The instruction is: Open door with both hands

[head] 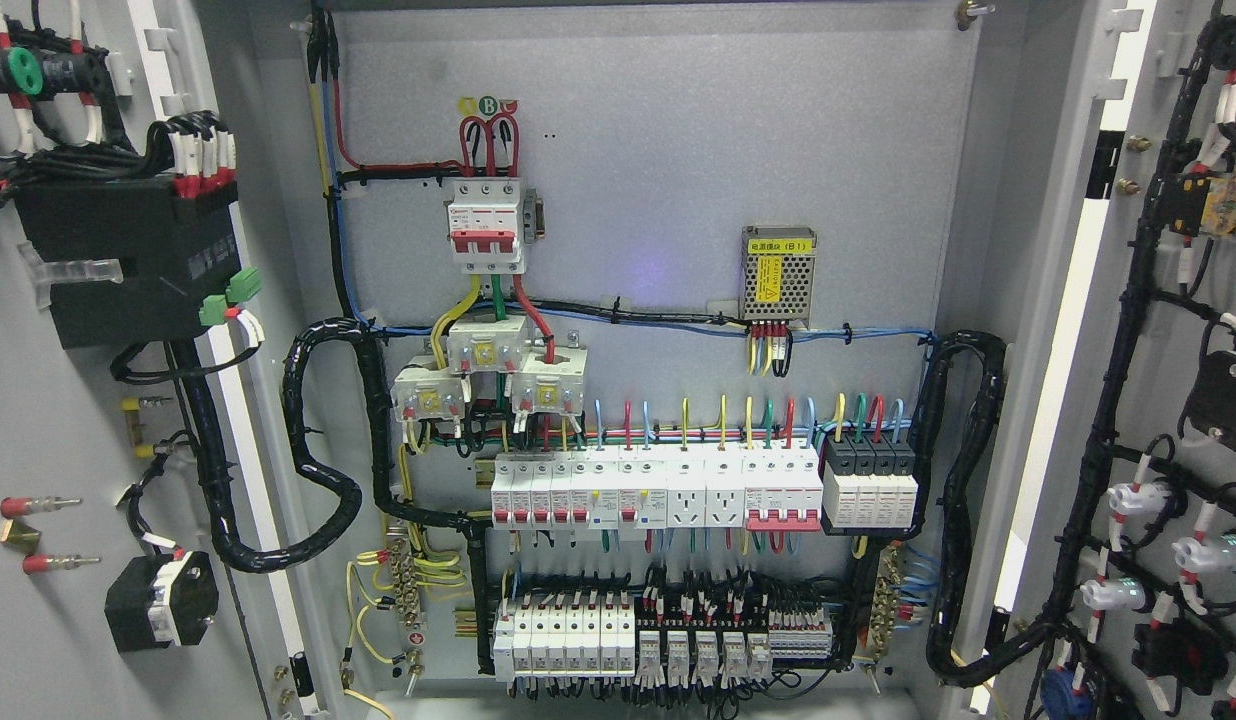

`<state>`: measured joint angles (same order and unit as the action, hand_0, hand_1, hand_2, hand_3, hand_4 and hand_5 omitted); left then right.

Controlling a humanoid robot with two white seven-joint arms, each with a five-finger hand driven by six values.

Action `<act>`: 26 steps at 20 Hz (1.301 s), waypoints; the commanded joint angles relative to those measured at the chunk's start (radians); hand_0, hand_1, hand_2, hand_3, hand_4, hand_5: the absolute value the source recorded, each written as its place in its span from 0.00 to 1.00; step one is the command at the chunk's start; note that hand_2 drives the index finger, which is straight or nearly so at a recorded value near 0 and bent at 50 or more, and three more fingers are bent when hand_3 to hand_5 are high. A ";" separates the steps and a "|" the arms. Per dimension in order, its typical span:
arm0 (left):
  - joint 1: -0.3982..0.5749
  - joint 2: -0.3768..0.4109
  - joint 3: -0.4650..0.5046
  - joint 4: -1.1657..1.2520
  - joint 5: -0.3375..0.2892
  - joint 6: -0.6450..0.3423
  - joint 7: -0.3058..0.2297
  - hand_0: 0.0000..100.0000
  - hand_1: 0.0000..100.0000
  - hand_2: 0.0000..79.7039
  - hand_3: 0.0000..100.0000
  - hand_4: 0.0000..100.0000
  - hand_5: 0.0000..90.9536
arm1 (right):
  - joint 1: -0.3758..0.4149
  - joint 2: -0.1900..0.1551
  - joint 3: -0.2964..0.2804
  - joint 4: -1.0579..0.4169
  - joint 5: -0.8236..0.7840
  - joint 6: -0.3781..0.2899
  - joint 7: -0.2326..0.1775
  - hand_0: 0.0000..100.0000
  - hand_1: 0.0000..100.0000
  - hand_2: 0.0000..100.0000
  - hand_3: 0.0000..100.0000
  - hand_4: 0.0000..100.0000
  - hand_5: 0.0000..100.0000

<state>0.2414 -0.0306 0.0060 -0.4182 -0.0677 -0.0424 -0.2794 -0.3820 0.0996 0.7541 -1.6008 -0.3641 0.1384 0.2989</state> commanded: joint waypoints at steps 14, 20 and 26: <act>0.375 0.288 -0.288 -1.166 0.215 -0.137 -0.001 0.00 0.00 0.00 0.00 0.03 0.00 | 0.181 -0.120 -0.232 0.044 0.047 -0.154 -0.017 0.00 0.00 0.00 0.00 0.00 0.00; 0.401 0.400 -0.287 -1.297 0.333 -0.243 0.000 0.00 0.00 0.00 0.00 0.03 0.00 | 0.198 -0.123 -0.249 0.041 0.047 -0.155 -0.018 0.00 0.00 0.00 0.00 0.00 0.00; 0.414 0.472 -0.271 -1.412 0.393 -0.387 0.006 0.00 0.00 0.00 0.00 0.03 0.00 | 0.216 -0.152 -0.249 0.015 0.053 -0.213 -0.046 0.00 0.00 0.00 0.00 0.00 0.00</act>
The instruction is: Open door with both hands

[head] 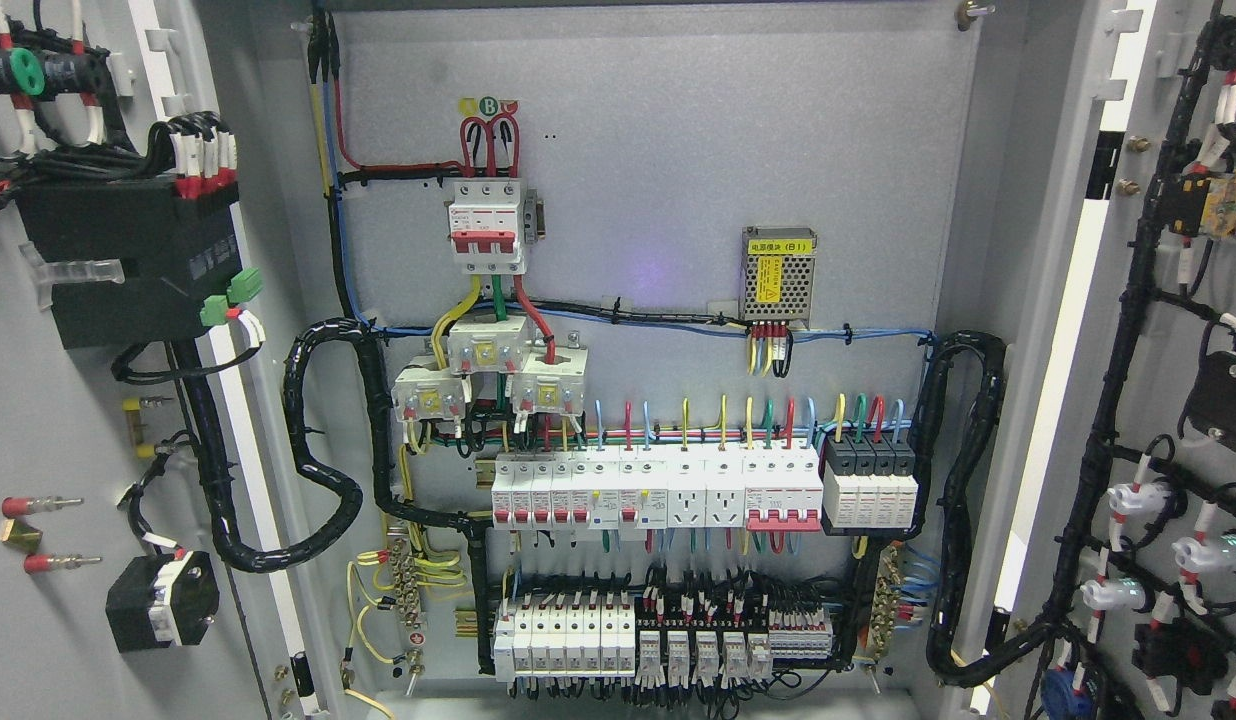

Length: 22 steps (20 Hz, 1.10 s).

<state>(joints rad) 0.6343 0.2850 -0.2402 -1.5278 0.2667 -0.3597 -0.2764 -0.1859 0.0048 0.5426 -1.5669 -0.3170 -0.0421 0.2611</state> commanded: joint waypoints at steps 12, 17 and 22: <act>0.031 0.313 0.048 -0.371 0.183 -0.327 0.005 0.00 0.00 0.00 0.00 0.03 0.00 | 0.146 -0.141 -0.111 -0.134 0.019 -0.180 -0.009 0.00 0.00 0.00 0.00 0.00 0.00; 0.031 0.362 0.113 -0.399 0.258 -0.387 0.005 0.00 0.00 0.00 0.00 0.03 0.00 | 0.224 -0.167 -0.171 -0.202 0.021 -0.252 -0.010 0.00 0.00 0.00 0.00 0.00 0.00; 0.025 0.411 0.133 -0.405 0.278 -0.472 0.005 0.00 0.00 0.00 0.00 0.03 0.00 | 0.315 -0.210 -0.228 -0.231 0.019 -0.363 -0.010 0.00 0.00 0.00 0.00 0.00 0.00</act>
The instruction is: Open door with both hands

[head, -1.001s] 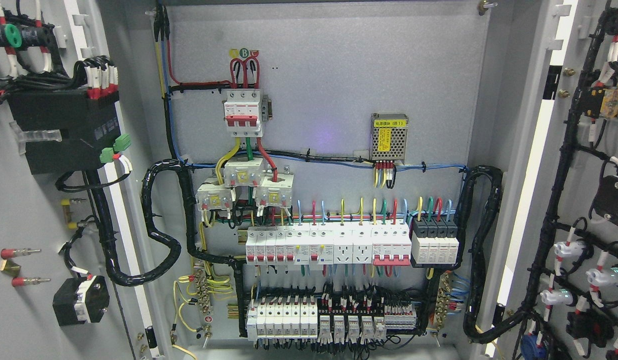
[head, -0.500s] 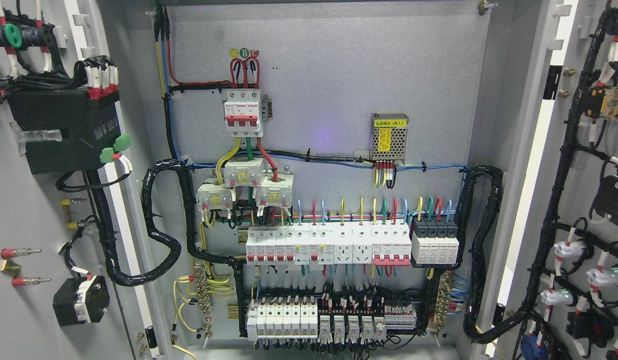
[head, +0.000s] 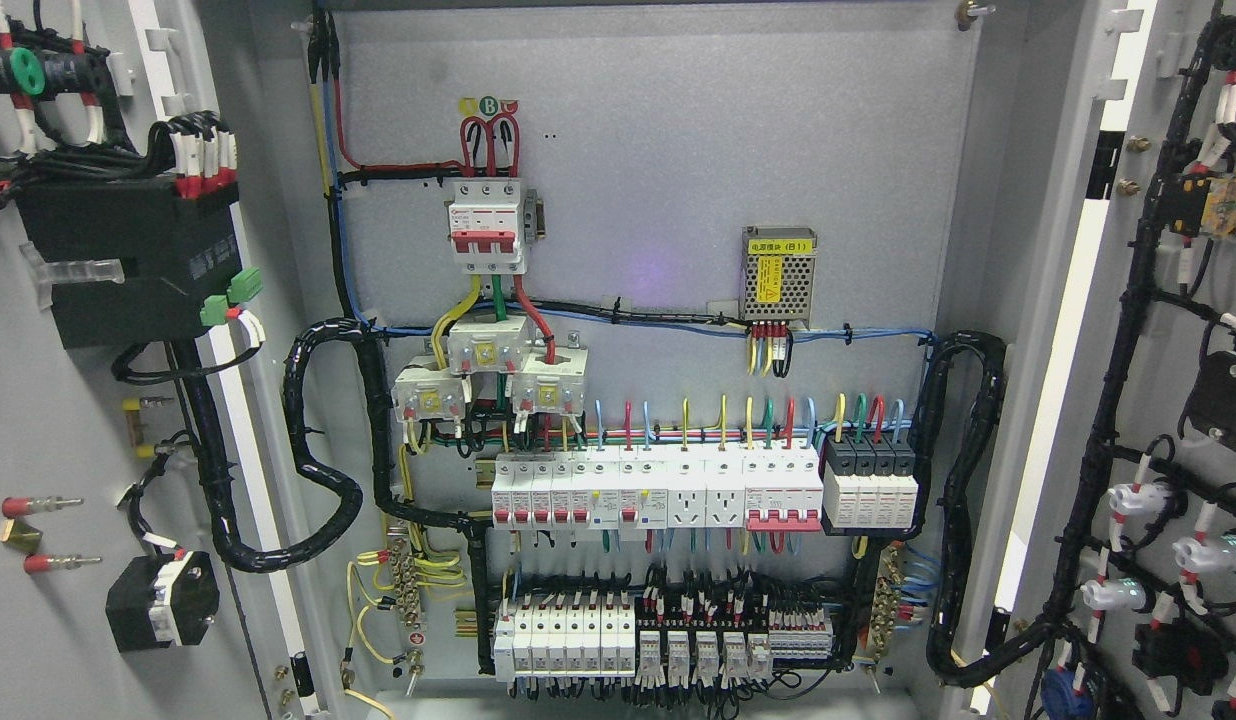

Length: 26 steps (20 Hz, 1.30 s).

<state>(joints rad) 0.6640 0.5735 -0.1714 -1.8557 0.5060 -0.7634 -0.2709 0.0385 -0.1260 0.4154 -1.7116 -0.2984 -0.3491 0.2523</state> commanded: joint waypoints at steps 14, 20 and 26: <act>-0.076 0.195 0.081 -0.132 0.069 -0.201 0.016 0.00 0.00 0.00 0.00 0.03 0.00 | 0.291 -0.182 -0.242 -0.126 -0.007 -0.309 -0.001 0.00 0.00 0.00 0.00 0.00 0.00; -0.109 0.215 0.081 -0.134 0.069 -0.283 0.052 0.00 0.00 0.00 0.00 0.03 0.00 | 0.304 -0.181 -0.337 -0.128 -0.018 -0.346 -0.004 0.00 0.00 0.00 0.00 0.00 0.00; -0.110 0.229 0.081 -0.134 0.069 -0.398 0.053 0.00 0.00 0.00 0.00 0.03 0.00 | 0.322 -0.187 -0.362 -0.164 -0.130 -0.364 -0.022 0.00 0.00 0.00 0.00 0.00 0.00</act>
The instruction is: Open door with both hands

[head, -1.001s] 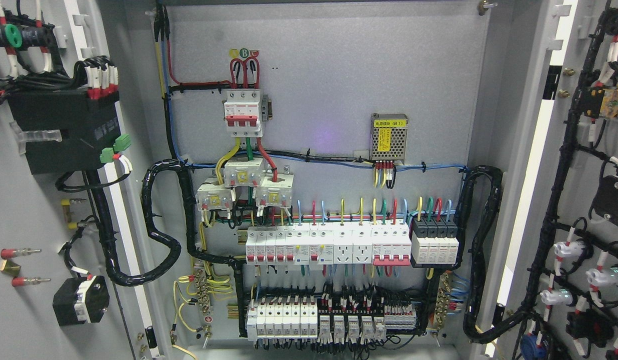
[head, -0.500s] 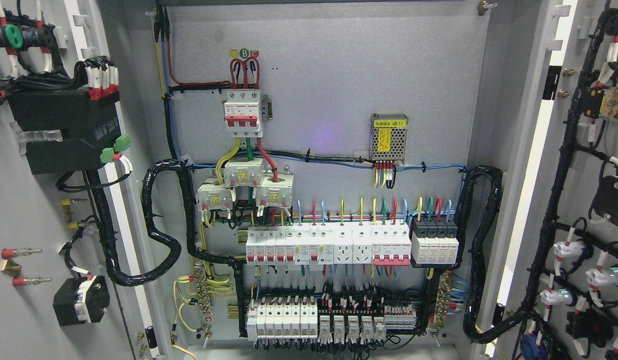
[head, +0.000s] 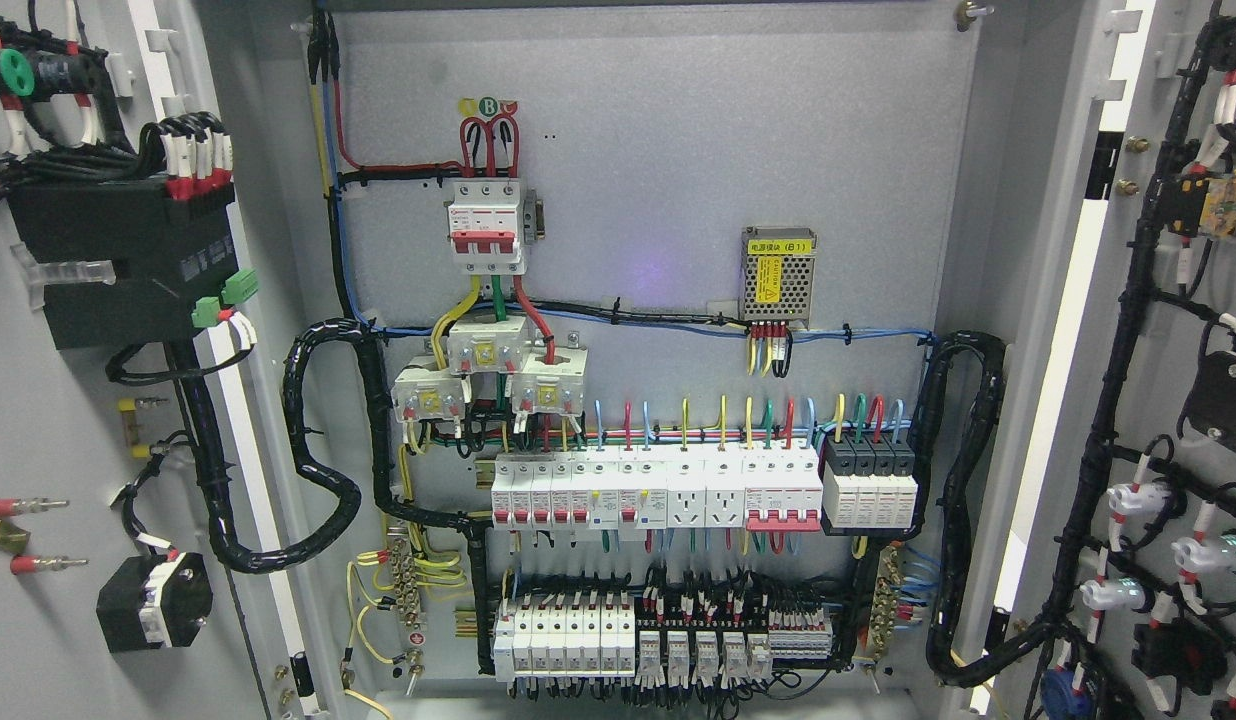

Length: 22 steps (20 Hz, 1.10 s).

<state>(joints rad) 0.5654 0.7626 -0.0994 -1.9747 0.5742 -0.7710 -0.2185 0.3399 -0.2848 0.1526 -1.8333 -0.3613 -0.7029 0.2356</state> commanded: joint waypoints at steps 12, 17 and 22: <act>-0.002 0.055 0.027 -0.001 0.116 -0.571 -0.005 0.00 0.00 0.00 0.00 0.03 0.00 | 0.079 -0.053 -0.159 -0.064 -0.068 -0.145 -0.006 0.00 0.00 0.00 0.00 0.00 0.00; -0.001 0.053 0.046 0.017 0.130 -0.628 -0.012 0.00 0.00 0.00 0.00 0.03 0.00 | 0.083 -0.073 -0.171 -0.066 -0.097 -0.153 -0.007 0.00 0.00 0.00 0.00 0.00 0.00; -0.001 0.057 0.047 0.062 0.157 -0.711 -0.031 0.00 0.00 0.00 0.00 0.03 0.00 | 0.096 -0.094 -0.185 -0.066 -0.143 -0.165 -0.007 0.00 0.00 0.00 0.00 0.00 0.00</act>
<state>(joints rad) 0.5636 0.8083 -0.0705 -1.9608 0.7022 -0.7715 -0.2356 0.4230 -0.3432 0.0248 -1.8886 -0.4709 -0.7859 0.2284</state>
